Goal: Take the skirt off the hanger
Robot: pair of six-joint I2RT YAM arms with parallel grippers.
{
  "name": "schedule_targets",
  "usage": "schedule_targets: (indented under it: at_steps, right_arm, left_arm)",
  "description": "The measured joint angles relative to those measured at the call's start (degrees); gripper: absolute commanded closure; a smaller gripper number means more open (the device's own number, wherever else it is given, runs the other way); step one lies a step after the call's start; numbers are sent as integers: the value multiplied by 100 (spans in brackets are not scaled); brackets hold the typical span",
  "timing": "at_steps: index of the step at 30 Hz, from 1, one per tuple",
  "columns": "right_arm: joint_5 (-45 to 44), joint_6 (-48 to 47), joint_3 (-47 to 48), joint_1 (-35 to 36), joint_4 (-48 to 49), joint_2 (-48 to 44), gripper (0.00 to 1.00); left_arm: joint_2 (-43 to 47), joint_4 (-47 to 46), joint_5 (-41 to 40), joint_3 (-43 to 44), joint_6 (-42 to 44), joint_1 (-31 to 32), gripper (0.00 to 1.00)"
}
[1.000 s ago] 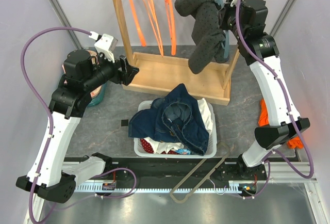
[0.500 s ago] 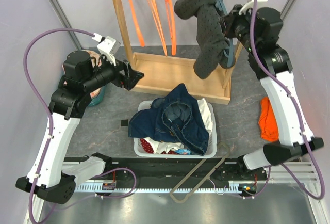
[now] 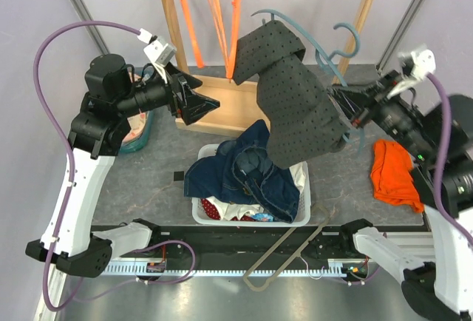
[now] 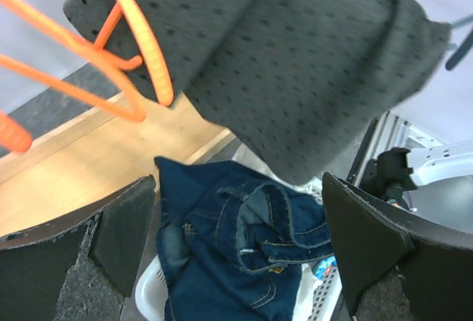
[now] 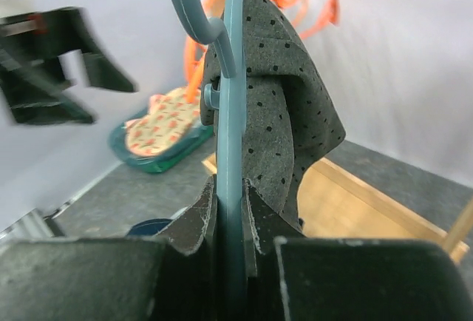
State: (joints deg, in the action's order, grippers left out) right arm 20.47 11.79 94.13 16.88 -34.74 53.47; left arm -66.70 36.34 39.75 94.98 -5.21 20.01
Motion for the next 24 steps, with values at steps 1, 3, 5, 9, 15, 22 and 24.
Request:
schedule_targets:
  at_steps: [1, 3, 5, 9, 15, 22, 24]
  right_arm:
    - [129, 26, -20, 0, 2, -127, 100]
    - [396, 63, -57, 0, 42, -330, 100]
    - [667, 92, -131, 4, 79, -470, 100]
    - [990, 133, -308, 15, 76, -522, 100]
    - [1226, 197, -411, 28, 44, -400, 100]
    - [1502, 348, -409, 46, 155, -317, 100]
    - [1569, 367, -409, 72, 184, -317, 100]
  left_arm:
    - [-44, -17, 61, 74, -20, 2, 0]
    - [-120, -31, 142, 223, -52, 7, 0]
    - [-184, -48, 214, 387, -61, 9, 0]
    - [-232, -79, 341, 695, -79, 11, 0]
    - [-216, -223, 435, 726, -221, 11, 0]
    - [-273, -345, 321, 184, -214, 42, 0]
    - [-361, -365, 168, 136, -208, 52, 0]
